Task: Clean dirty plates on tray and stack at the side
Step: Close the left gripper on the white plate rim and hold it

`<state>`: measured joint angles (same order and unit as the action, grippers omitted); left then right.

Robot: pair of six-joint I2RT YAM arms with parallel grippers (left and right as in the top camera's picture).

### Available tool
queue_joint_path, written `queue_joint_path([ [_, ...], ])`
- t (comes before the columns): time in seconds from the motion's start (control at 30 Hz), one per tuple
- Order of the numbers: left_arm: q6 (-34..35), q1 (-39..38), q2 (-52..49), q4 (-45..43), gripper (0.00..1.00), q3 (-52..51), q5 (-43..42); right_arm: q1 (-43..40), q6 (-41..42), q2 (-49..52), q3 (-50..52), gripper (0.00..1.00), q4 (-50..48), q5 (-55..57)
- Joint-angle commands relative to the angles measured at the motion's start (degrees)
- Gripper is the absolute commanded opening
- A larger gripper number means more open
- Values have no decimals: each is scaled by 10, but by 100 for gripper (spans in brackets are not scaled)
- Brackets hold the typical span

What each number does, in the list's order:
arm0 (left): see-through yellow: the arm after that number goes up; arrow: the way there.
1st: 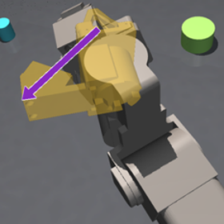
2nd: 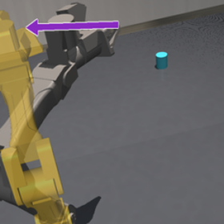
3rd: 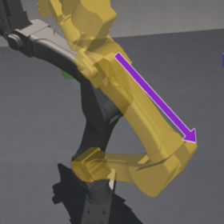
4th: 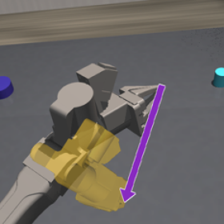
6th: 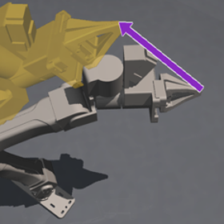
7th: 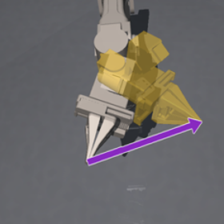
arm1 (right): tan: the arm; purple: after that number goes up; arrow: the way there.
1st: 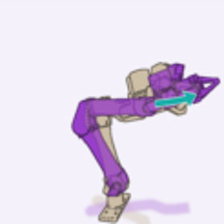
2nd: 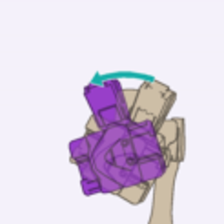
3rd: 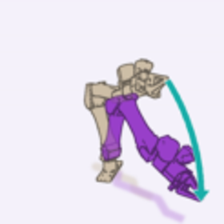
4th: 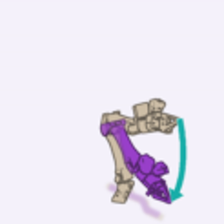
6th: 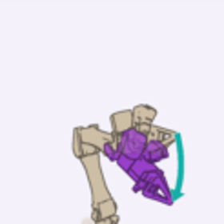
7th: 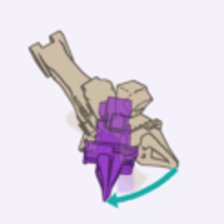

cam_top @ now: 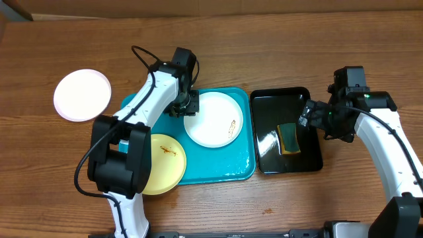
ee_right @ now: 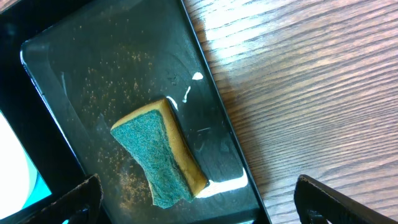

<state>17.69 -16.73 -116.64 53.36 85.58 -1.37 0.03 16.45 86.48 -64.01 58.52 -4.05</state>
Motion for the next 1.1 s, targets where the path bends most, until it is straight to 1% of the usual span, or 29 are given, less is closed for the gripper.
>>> queue_joint_path([
  [0.0,7,2,16,-45,33,-34,15,-2,-2,3,3,100,-1,3],
  [0.1,7,2,16,-91,34,-54,18,-2,-2,3,3,100,-1,3],
  [0.17,7,2,16,-102,33,-62,18,-2,-2,3,3,100,-1,3],
  [0.23,7,2,16,-100,27,-67,18,-2,-2,3,3,100,-1,3],
  [0.27,7,2,16,-94,22,-68,18,-2,-2,3,3,100,-1,3],
  [0.4,7,2,16,-61,10,-68,18,-2,-2,3,3,100,-1,3],
  [0.53,8,2,16,-16,8,-68,9,-2,-2,3,3,100,-1,3],
  [0.6,28,3,16,5,8,-68,-9,-2,-2,3,3,100,-1,3],
  [0.67,35,3,16,19,14,-68,-31,-2,-2,3,3,100,-1,3],
  [0.7,35,3,16,24,20,-68,-44,-2,-2,3,3,100,-1,3],
  [0.73,35,3,16,25,33,-68,-56,-2,-2,3,3,100,-1,3],
  [0.8,30,3,16,21,36,-64,-57,-2,-2,3,3,100,-1,3],
  [0.9,7,4,16,14,35,-50,-50,-2,-2,3,3,100,-1,3],
  [0.97,5,5,16,7,30,-43,-33,-2,-2,3,3,100,-1,3],
  [1.0,5,5,16,2,25,-43,-28,-2,-2,3,3,100,-1,3],
  [1.07,5,5,16,-3,22,-43,-25,-2,-2,3,3,100,-1,3],
])
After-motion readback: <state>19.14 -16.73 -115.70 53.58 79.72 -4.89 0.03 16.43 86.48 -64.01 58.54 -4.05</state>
